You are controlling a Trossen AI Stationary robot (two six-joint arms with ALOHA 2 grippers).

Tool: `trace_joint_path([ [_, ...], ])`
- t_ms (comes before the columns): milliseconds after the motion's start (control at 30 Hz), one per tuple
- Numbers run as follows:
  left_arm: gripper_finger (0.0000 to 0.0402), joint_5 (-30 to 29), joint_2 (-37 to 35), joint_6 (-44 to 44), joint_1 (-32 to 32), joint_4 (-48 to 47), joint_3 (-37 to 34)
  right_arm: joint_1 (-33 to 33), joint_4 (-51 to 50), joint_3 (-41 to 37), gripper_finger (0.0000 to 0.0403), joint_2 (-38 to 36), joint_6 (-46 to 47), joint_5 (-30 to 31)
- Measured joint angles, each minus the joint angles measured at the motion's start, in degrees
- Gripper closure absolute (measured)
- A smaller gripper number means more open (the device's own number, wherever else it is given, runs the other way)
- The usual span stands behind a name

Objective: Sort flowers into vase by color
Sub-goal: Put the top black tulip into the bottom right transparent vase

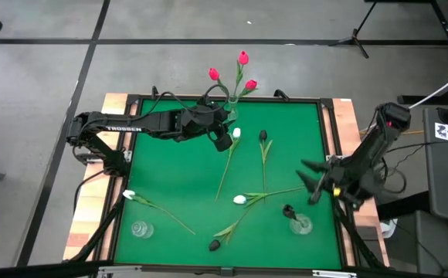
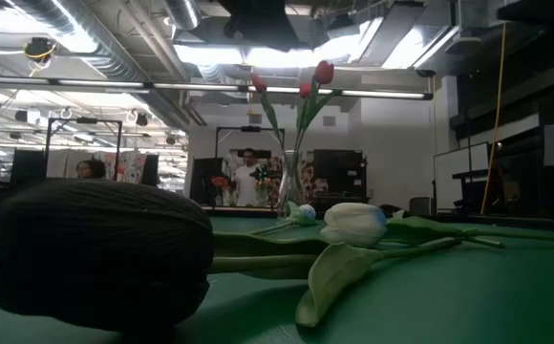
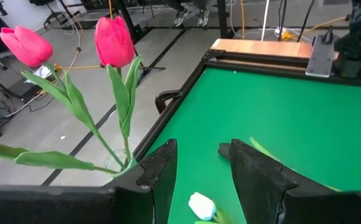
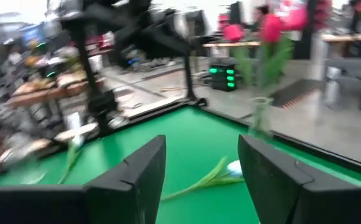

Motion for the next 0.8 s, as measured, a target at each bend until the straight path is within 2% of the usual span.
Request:
trace_joint_path([
  [167, 0.0258, 0.0, 0.0, -1.1, 0.9, -1.6, 0.0, -7.7, 0.0, 0.0, 0.0223, -8.6, -7.1, -0.6],
  [300, 0.0258, 0.0, 0.0, -3.1, 2.1, -2.9, 0.0, -12.6, -0.1, 0.1, 0.0238, -12.3, -10.8, -1.0],
  [433, 0.0258, 0.0, 0.0, -4.0, 3.6, -3.5, 0.0, -15.5, -0.3, 2.6, 0.0244, -12.4, -15.5, -1.1],
  [567, 0.0258, 0.4, 0.0, -4.1, 5.2, -4.3, 0.0, -15.6, -0.8, 8.6, 0.0244, -10.7, -21.6, -2.6],
  [667, 0.0258, 7.1, 0.0, -4.1, 6.8, -4.8, 0.0, -15.5, -3.6, 14.3, 0.0244, -9.4, -24.2, -5.3],
  [800, 0.0258, 17.3, 0.0, -3.2, 8.9, -5.8, 0.0, -15.6, -17.3, 20.5, 0.0244, -10.1, -22.0, -13.4],
])
